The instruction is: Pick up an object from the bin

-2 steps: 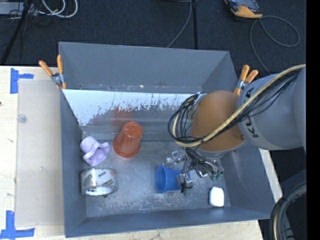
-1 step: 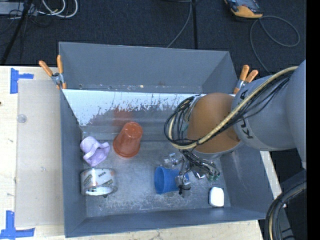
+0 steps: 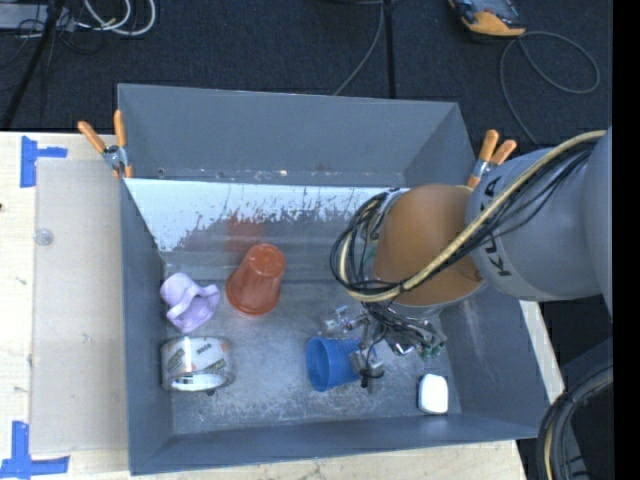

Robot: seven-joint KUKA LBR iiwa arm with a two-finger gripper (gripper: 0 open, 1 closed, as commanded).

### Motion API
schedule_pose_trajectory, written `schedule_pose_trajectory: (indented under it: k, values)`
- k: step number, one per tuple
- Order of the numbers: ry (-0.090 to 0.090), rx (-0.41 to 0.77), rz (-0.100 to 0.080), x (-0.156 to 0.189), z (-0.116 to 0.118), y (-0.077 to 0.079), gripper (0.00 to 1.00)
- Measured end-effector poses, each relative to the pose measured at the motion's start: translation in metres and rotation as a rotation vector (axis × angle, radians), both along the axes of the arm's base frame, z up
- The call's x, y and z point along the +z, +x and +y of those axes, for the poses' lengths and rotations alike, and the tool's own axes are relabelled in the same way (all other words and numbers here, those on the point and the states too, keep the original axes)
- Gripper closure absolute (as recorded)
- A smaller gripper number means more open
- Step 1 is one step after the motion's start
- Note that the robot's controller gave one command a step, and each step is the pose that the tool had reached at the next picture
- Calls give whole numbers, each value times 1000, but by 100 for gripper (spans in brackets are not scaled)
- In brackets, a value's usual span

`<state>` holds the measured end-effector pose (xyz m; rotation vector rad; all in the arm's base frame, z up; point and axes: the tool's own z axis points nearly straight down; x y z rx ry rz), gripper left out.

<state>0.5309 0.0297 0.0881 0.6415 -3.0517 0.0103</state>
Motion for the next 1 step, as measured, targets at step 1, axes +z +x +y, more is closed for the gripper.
schedule_pose_trajectory:
  k: [1]
  values:
    - [4, 17, 15, 47, 4, -8, 100]
